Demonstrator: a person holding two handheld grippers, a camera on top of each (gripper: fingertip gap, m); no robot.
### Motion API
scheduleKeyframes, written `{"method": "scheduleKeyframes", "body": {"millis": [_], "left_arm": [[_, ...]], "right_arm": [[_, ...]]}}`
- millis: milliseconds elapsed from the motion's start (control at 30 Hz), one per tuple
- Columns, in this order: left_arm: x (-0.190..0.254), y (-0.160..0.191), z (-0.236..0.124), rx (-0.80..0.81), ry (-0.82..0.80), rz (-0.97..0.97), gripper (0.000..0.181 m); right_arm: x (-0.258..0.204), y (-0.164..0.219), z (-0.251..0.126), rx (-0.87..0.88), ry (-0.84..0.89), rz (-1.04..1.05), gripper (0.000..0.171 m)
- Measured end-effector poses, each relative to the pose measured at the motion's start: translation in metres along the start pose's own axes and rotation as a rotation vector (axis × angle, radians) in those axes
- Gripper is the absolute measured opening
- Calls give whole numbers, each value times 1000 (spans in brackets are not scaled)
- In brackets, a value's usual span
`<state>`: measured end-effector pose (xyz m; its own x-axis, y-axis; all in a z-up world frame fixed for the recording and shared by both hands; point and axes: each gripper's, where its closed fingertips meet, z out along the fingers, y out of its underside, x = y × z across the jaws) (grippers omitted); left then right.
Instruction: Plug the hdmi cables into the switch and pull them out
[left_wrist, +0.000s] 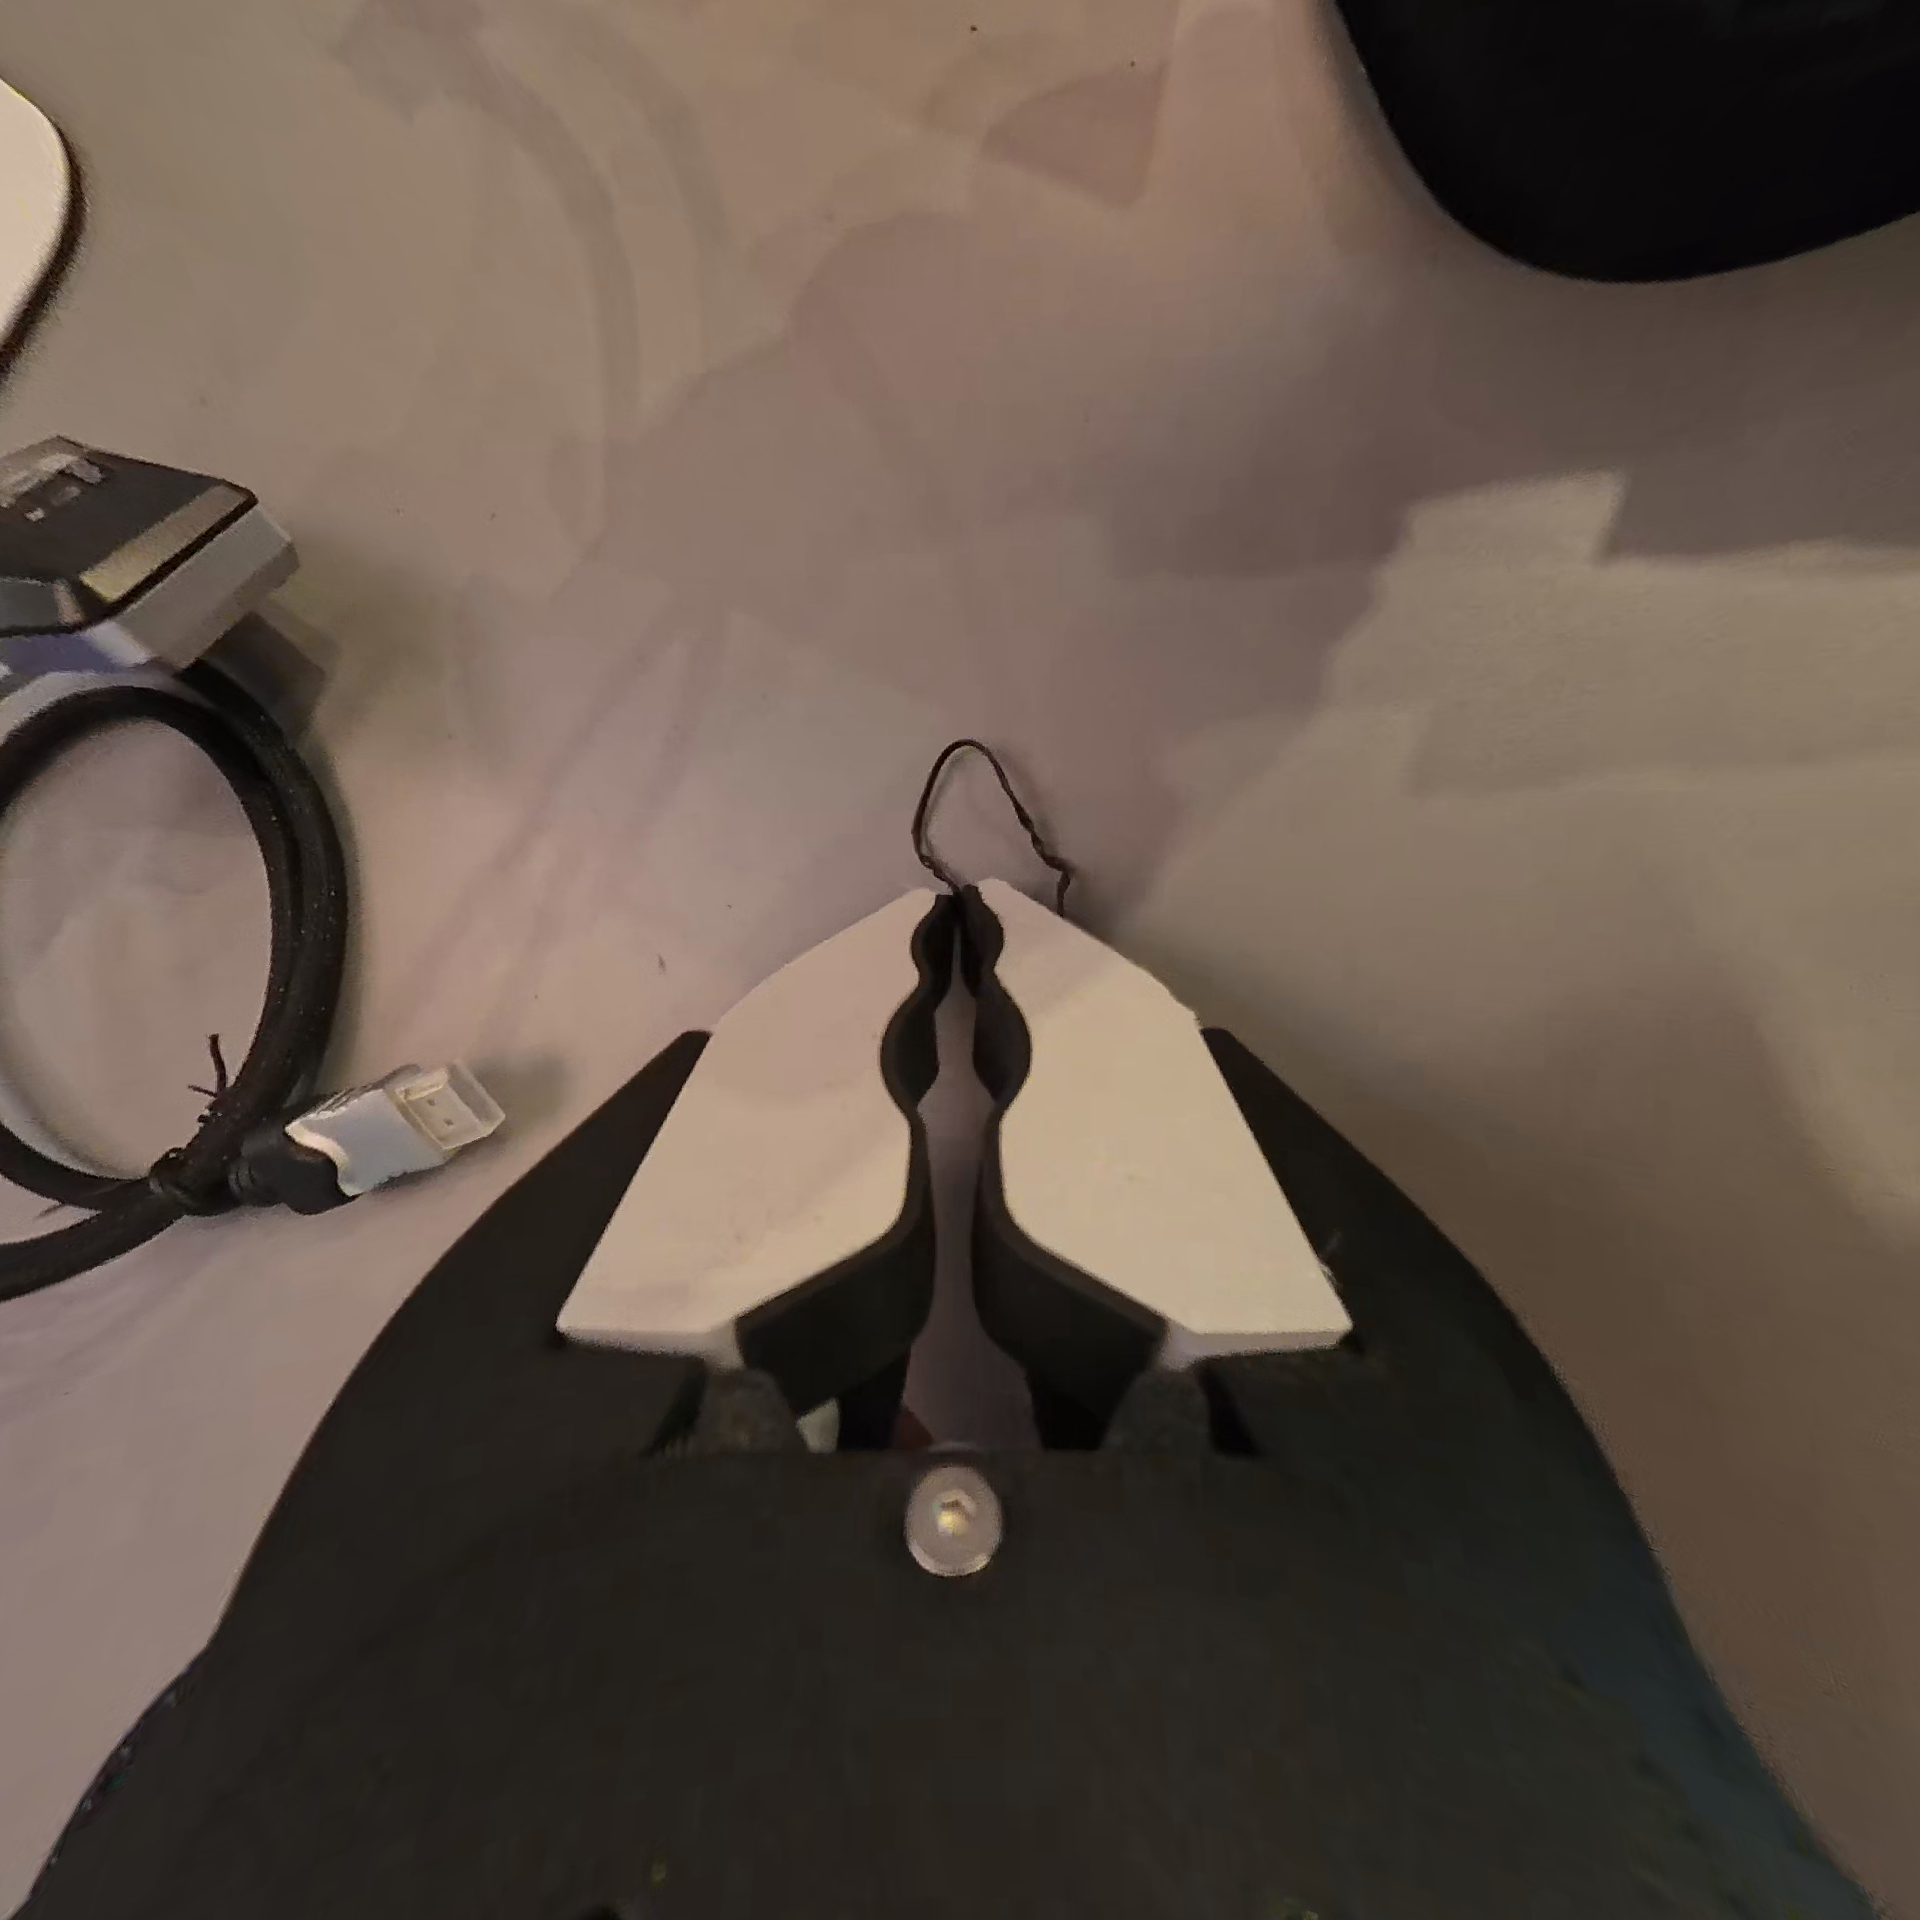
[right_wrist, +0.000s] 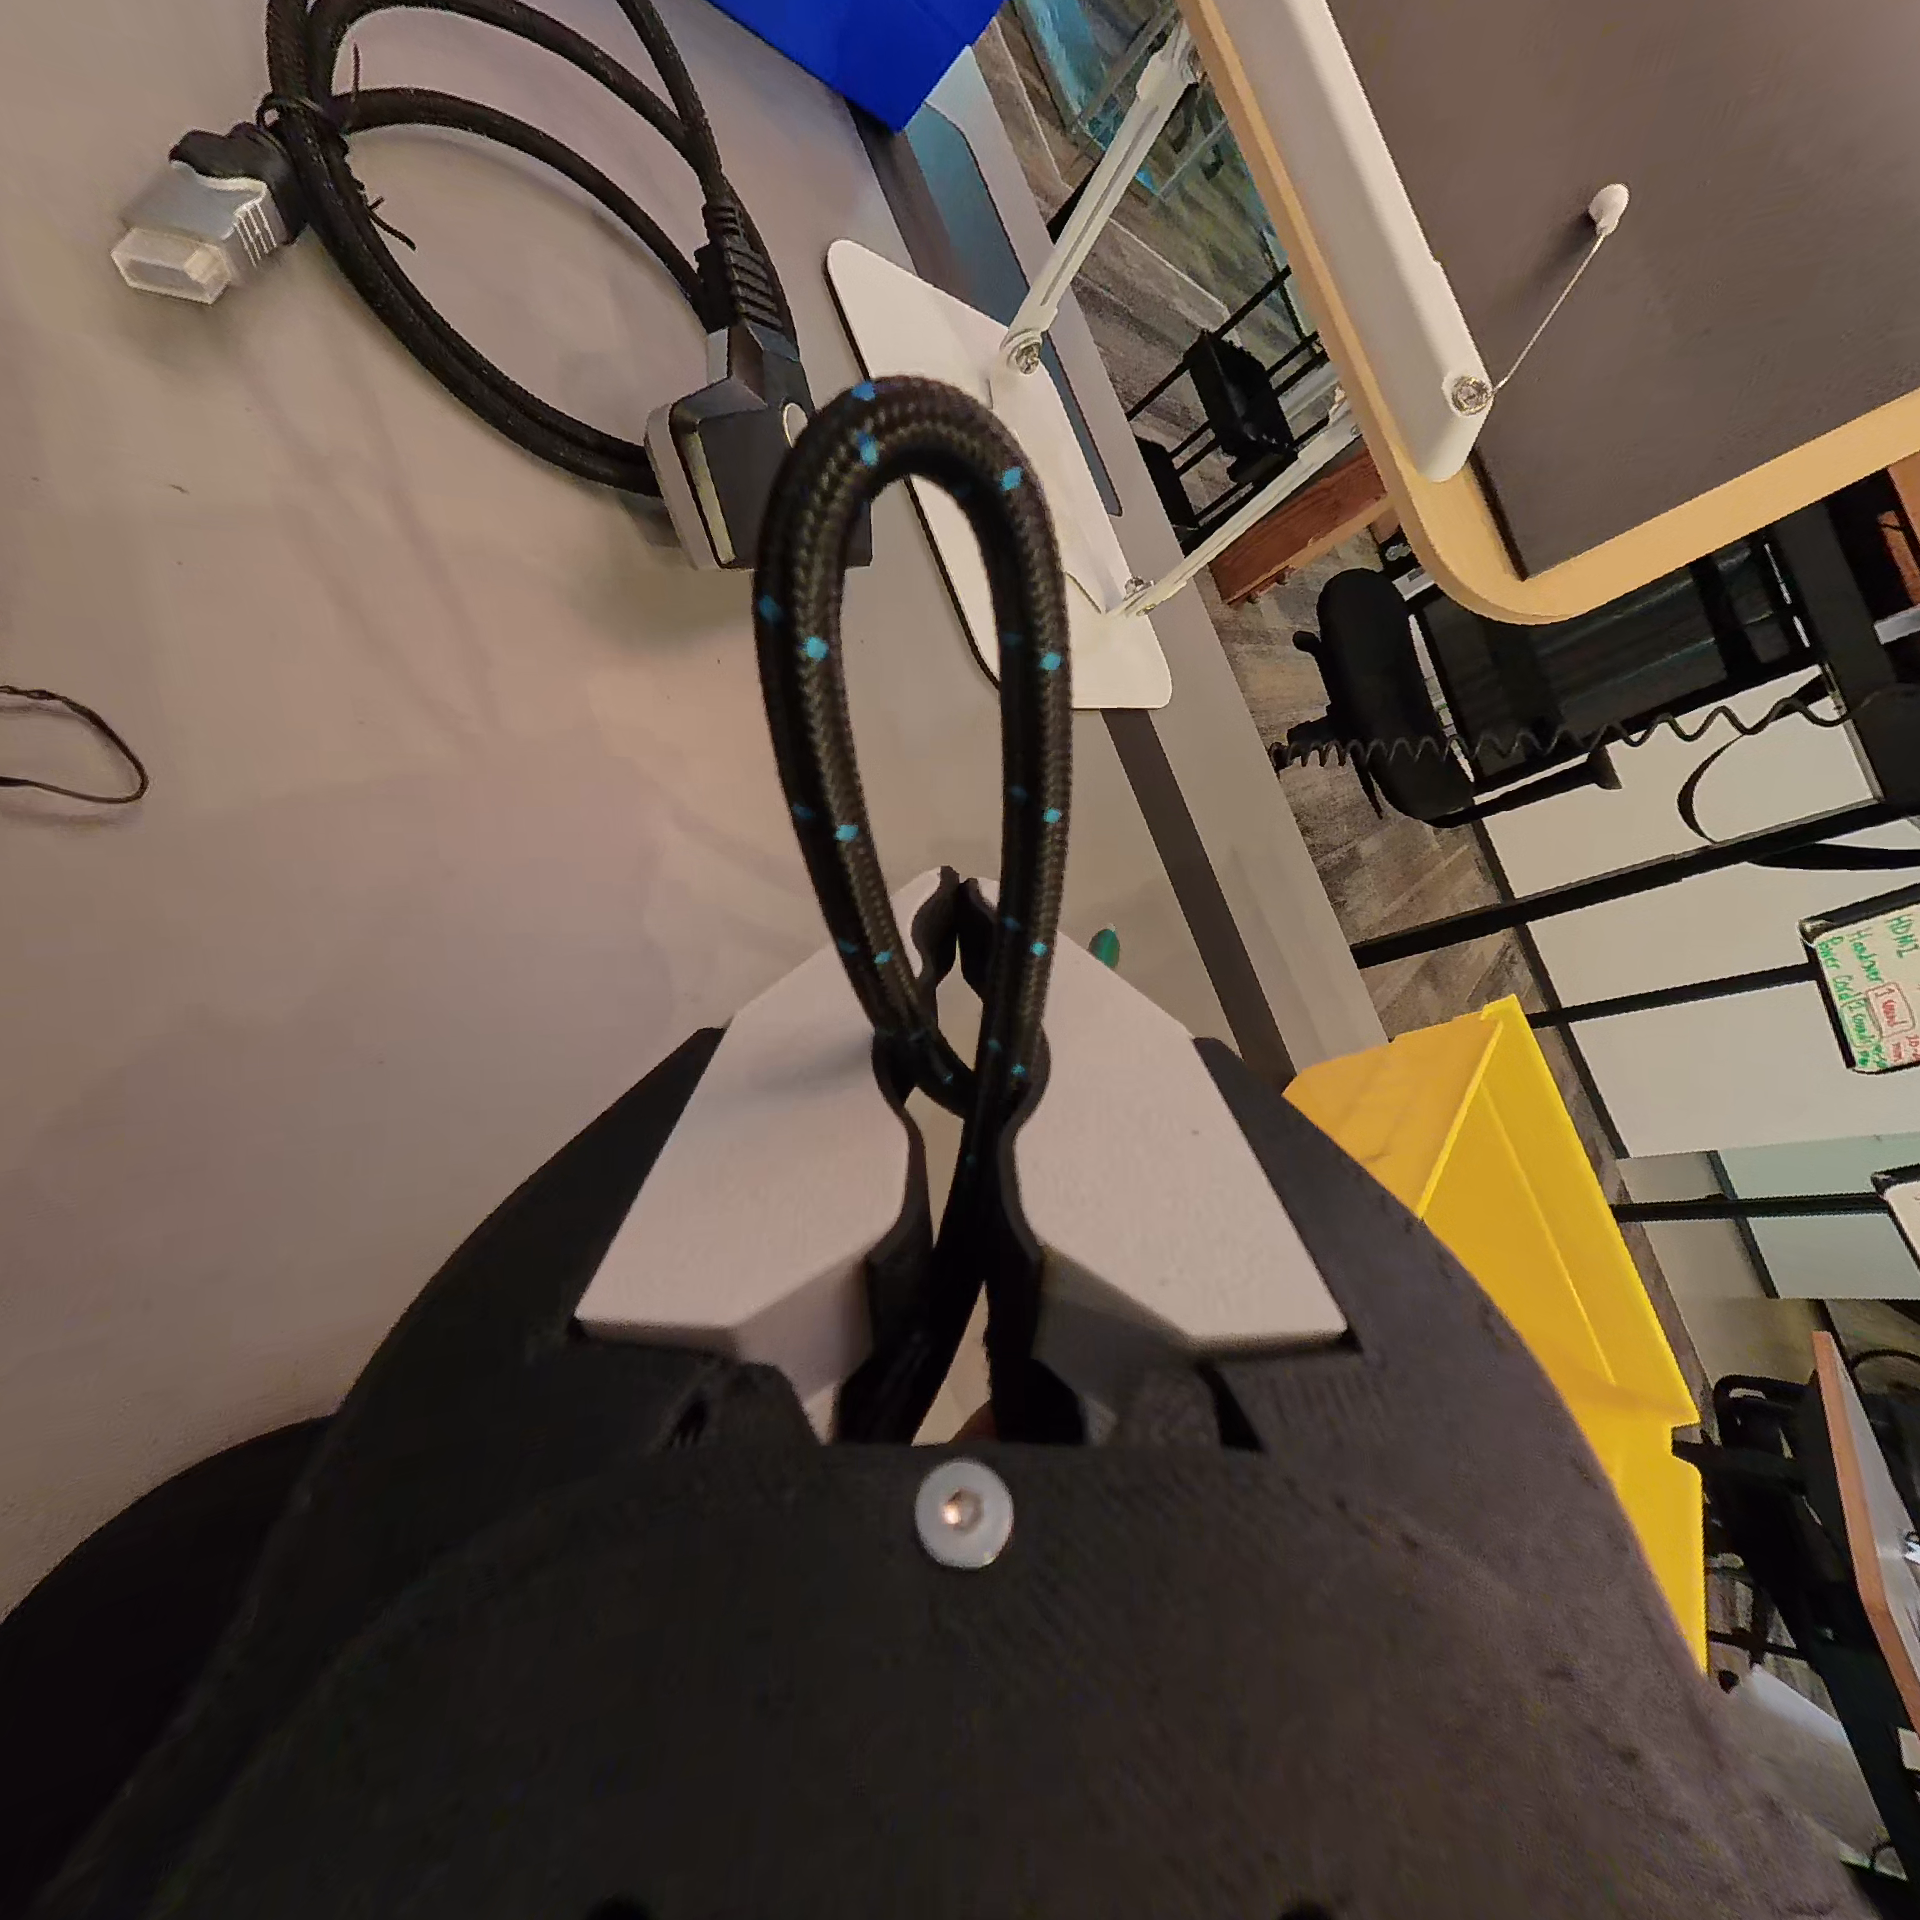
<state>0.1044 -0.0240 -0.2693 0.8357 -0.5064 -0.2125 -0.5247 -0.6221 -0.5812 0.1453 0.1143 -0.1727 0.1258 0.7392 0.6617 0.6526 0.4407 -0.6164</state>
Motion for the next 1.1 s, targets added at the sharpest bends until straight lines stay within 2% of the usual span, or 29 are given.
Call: {"method": "scheduleKeyframes", "body": {"millis": [33,133,333,433,633,733,833,933,1100], "left_arm": [[0,-1,-1,23,-8,19,1],[-11,-12,-13,116,-53,16,1],[-44,-76,-77,525,-88,21,1],[-51,-107,-112,742,-12,-5,1],[-43,-141,-144,967,129,61,0],[-42,-150,-138,937,71,134,1],[-50,-157,-125,857,28,61,1],[-49,-163,-120,822,67,-8,0],[-44,-170,-121,795,125,-6,1]], "right_arm": [[0,-1,-1,4,0,2,0],[0,-5,-3,27,-5,16,0],[-12,-22,-7,98,-53,-13,0],[-21,-32,-10,136,-106,2,0],[-36,-54,-11,251,-168,36,0],[-36,-62,-12,292,-174,96,0],[-14,-62,-11,286,-21,104,0],[2,-58,-12,223,144,7,0],[21,-51,-14,156,297,-52,0]]}}
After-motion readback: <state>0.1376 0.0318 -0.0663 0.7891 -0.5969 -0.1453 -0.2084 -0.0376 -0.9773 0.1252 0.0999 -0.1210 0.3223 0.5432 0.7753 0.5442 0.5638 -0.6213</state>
